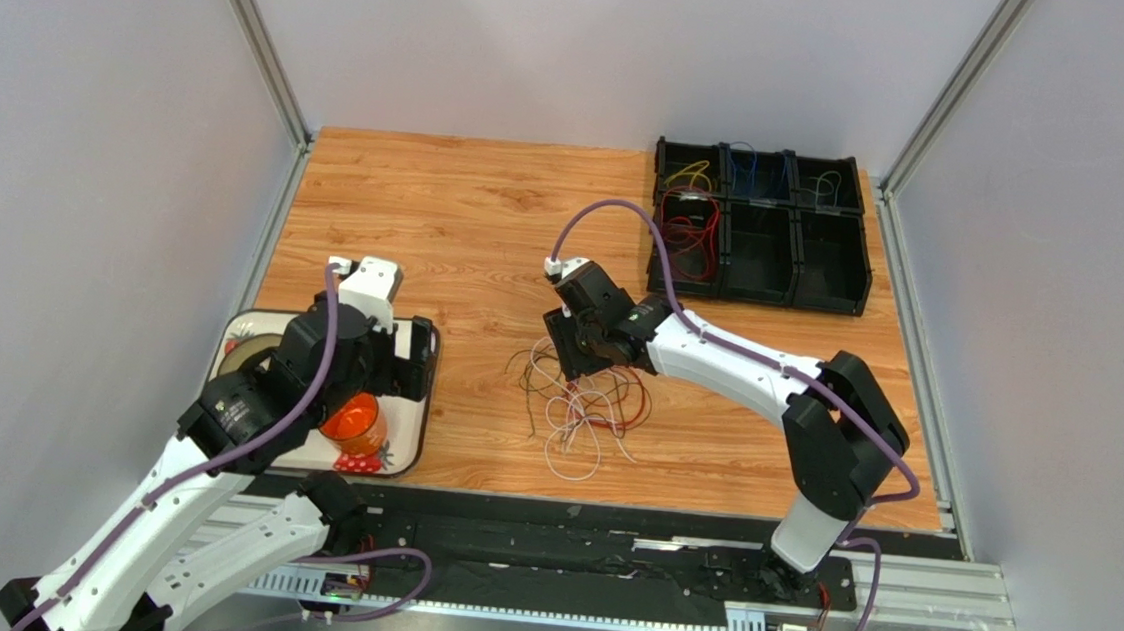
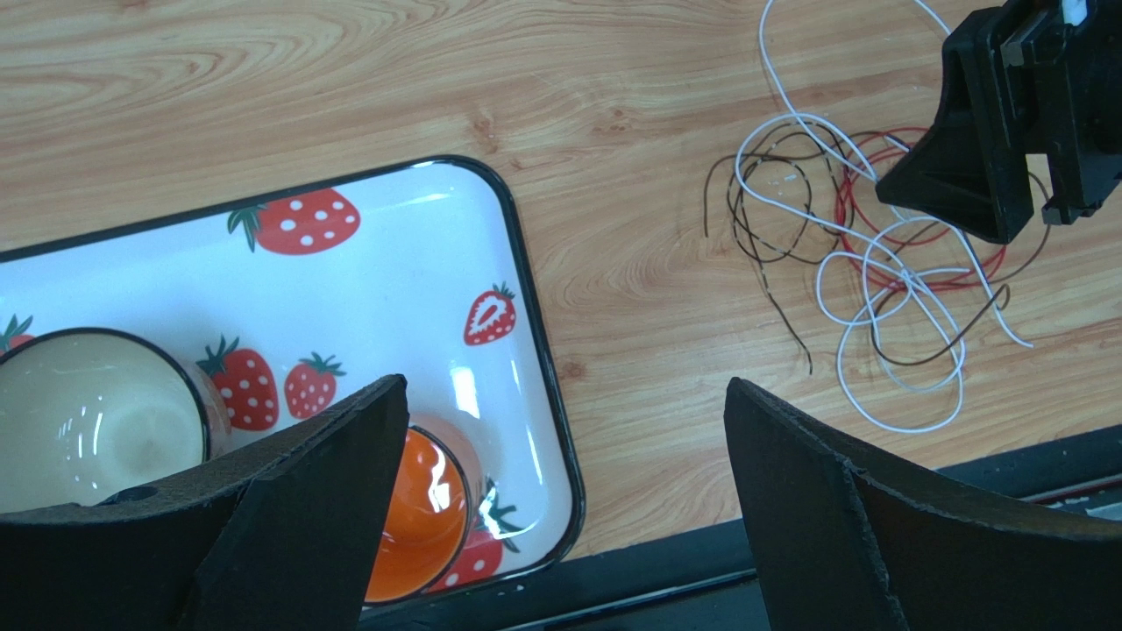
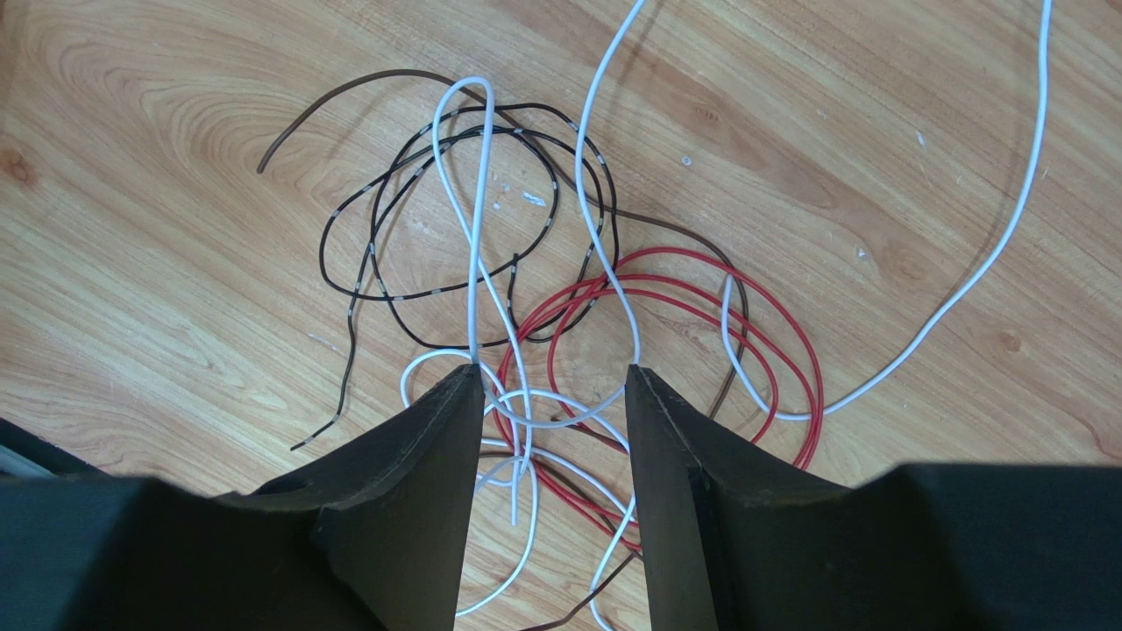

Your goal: Untangle the cables

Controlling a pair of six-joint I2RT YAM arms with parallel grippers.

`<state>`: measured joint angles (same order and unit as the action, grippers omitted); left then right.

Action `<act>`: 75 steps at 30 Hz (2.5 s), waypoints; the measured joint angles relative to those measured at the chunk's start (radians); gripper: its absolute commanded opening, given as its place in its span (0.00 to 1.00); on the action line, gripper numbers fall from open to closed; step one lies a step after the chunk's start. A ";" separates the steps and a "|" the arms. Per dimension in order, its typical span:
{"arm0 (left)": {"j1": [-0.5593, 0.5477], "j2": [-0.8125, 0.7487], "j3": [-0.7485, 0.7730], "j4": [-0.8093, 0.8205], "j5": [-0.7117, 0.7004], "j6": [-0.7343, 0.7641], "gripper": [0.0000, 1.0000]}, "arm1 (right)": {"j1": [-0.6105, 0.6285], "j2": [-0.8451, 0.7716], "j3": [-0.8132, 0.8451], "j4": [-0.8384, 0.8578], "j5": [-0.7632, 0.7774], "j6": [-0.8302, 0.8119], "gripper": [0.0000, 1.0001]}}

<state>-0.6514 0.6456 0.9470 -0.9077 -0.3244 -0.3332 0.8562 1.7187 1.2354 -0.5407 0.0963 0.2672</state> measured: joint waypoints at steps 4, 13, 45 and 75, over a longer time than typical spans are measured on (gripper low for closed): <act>0.001 -0.006 0.000 0.000 0.000 0.000 0.98 | 0.001 0.000 0.003 0.002 -0.005 -0.003 0.47; 0.002 -0.014 0.000 0.001 0.000 0.000 0.98 | 0.014 0.000 0.009 0.002 -0.031 -0.014 0.47; 0.014 -0.018 0.000 0.002 0.000 0.000 0.98 | 0.050 0.074 0.080 -0.057 0.038 -0.055 0.00; 0.018 -0.021 0.000 0.007 0.000 0.001 0.98 | 0.065 -0.457 0.599 0.098 0.222 -0.190 0.00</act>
<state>-0.6331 0.6247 0.9470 -0.9005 -0.3248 -0.3325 0.9211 1.2613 1.8343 -0.4423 0.3187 0.0776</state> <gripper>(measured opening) 0.978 0.011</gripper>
